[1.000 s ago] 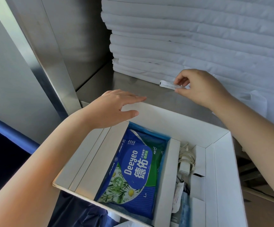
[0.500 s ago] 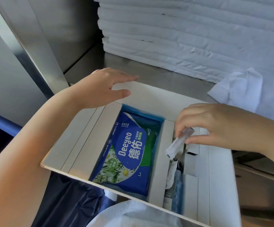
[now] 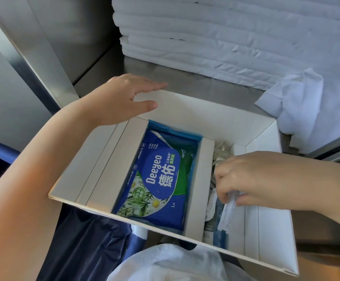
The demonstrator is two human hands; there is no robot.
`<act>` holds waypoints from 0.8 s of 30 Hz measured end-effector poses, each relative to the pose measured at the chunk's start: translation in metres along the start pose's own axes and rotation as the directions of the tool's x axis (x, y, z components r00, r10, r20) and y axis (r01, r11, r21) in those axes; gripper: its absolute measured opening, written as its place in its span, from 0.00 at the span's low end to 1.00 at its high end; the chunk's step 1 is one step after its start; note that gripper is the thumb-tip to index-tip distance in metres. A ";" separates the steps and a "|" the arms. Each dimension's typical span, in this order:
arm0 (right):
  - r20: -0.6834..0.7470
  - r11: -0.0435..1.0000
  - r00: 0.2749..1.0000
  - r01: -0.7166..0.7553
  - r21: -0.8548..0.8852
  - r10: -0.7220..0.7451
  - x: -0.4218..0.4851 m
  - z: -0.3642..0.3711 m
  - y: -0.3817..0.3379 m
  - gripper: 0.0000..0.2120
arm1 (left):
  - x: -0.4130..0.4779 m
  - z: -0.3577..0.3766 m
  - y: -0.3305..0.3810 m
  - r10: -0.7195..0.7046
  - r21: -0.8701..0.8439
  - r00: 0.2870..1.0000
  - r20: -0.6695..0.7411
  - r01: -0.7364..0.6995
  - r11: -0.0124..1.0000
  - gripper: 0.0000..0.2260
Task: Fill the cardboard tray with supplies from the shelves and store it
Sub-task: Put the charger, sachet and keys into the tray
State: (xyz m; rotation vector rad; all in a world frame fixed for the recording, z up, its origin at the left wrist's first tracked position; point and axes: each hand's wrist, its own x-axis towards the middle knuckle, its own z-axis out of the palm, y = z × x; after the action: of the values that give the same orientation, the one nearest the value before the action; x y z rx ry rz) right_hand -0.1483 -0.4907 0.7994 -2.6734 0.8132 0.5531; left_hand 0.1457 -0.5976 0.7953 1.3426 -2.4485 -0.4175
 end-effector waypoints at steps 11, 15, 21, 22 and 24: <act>-0.036 0.994 0.998 -0.040 0.100 0.044 0.003 -0.003 -0.011 0.12 | 0.000 0.001 -0.002 0.008 -0.003 1.000 -0.011 -0.008 1.000 0.21; -0.143 0.988 0.982 -0.111 0.105 0.126 0.000 -0.011 -0.011 0.09 | 0.001 0.001 -0.002 0.000 -0.007 1.000 0.002 0.000 1.000 0.22; -0.289 0.944 0.908 -0.248 0.216 0.304 -0.012 -0.006 -0.018 0.11 | 0.002 0.002 -0.004 -0.002 -0.008 1.000 0.013 0.002 1.000 0.21; -0.315 0.935 0.890 -0.262 0.238 0.329 -0.014 -0.003 -0.020 0.13 | 0.002 0.002 -0.004 -0.001 -0.003 1.000 0.012 0.001 1.000 0.21; -0.377 0.918 0.847 -0.279 0.282 0.374 -0.020 0.004 -0.027 0.15 | 0.002 0.002 -0.003 0.005 0.003 1.000 0.004 -0.005 1.000 0.21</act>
State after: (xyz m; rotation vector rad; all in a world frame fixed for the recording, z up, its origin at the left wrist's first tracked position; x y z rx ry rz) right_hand -0.1492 -0.4584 0.8094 -2.4875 1.3849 -0.0689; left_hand 0.1458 -0.6005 0.7925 1.3374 -2.4563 -0.4162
